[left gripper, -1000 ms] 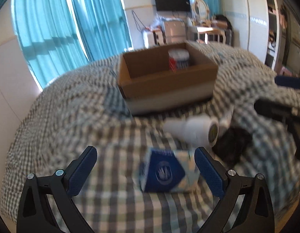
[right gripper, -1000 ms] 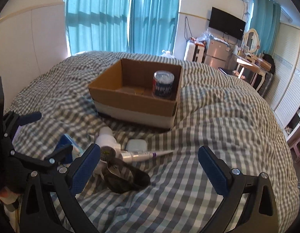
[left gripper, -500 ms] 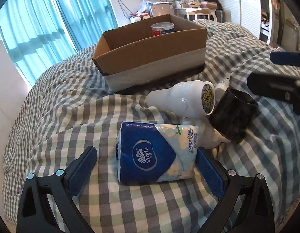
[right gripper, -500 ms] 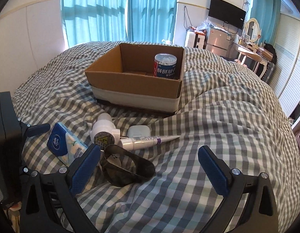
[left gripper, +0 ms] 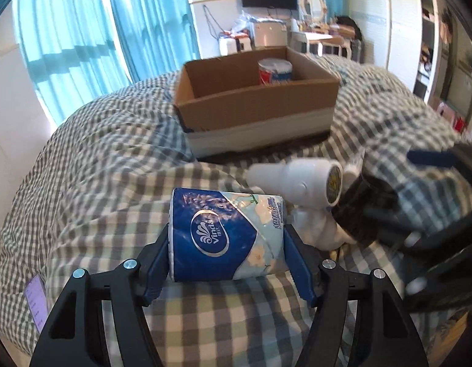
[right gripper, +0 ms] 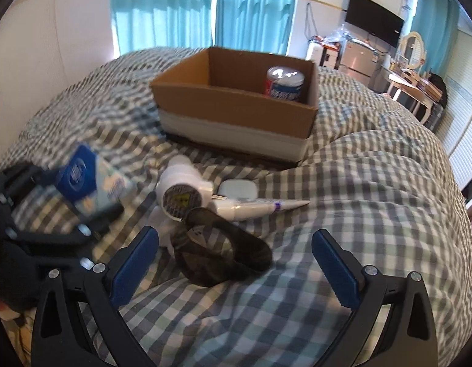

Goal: Organize objects
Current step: 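Grasp the blue tissue pack with the left gripper while the right grasps the dark visor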

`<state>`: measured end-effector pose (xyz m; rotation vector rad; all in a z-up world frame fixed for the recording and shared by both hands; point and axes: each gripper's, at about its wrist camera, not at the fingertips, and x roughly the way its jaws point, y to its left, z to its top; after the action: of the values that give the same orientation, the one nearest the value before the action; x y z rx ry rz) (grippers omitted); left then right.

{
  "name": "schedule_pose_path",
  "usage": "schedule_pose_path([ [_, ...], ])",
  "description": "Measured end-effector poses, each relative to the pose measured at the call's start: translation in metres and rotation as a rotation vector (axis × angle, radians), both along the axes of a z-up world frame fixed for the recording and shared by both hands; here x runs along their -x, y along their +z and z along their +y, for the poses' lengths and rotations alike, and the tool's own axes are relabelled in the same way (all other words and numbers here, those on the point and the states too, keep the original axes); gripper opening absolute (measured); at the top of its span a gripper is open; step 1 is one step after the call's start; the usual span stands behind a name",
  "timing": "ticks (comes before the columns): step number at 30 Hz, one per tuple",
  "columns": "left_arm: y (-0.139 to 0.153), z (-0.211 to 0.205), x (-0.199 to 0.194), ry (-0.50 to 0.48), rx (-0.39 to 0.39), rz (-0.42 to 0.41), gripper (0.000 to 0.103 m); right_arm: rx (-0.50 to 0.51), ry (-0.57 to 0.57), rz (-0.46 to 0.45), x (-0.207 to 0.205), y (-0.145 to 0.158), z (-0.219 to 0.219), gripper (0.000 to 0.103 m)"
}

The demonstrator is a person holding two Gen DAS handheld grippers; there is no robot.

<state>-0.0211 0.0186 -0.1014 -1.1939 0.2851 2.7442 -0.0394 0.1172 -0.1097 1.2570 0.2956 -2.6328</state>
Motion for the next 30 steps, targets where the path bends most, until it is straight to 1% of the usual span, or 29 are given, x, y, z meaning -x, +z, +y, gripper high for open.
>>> schedule_pose_path([
  [3,0.006,-0.007,0.000,0.023,0.001,0.015,0.070,-0.022,0.009,-0.031,0.005,-0.012,-0.005,0.100],
  [5,0.008,-0.011,0.002,0.032,-0.005,0.016,0.070,-0.035,0.011,-0.050,0.007,-0.019,-0.007,0.097],
  [11,0.007,-0.011,0.000,0.017,-0.008,0.007,0.070,-0.071,0.015,-0.068,0.010,-0.027,-0.010,0.095],
  [13,0.005,-0.009,0.001,0.011,-0.007,0.002,0.070,-0.080,0.015,-0.073,0.010,-0.029,-0.011,0.088],
  [15,0.004,-0.008,0.001,0.008,-0.005,-0.003,0.070,-0.083,0.016,-0.075,0.011,-0.030,-0.012,0.085],
  [17,0.003,-0.008,0.002,0.008,-0.006,-0.009,0.070,-0.072,0.015,-0.067,0.010,-0.028,-0.012,0.079],
  [24,0.000,-0.008,0.002,0.009,-0.012,-0.021,0.070,-0.039,-0.004,-0.020,0.005,-0.019,-0.009,0.079],
  [30,0.002,-0.008,0.000,0.009,-0.018,-0.014,0.070,-0.018,-0.005,0.017,0.001,-0.004,-0.009,0.079],
])
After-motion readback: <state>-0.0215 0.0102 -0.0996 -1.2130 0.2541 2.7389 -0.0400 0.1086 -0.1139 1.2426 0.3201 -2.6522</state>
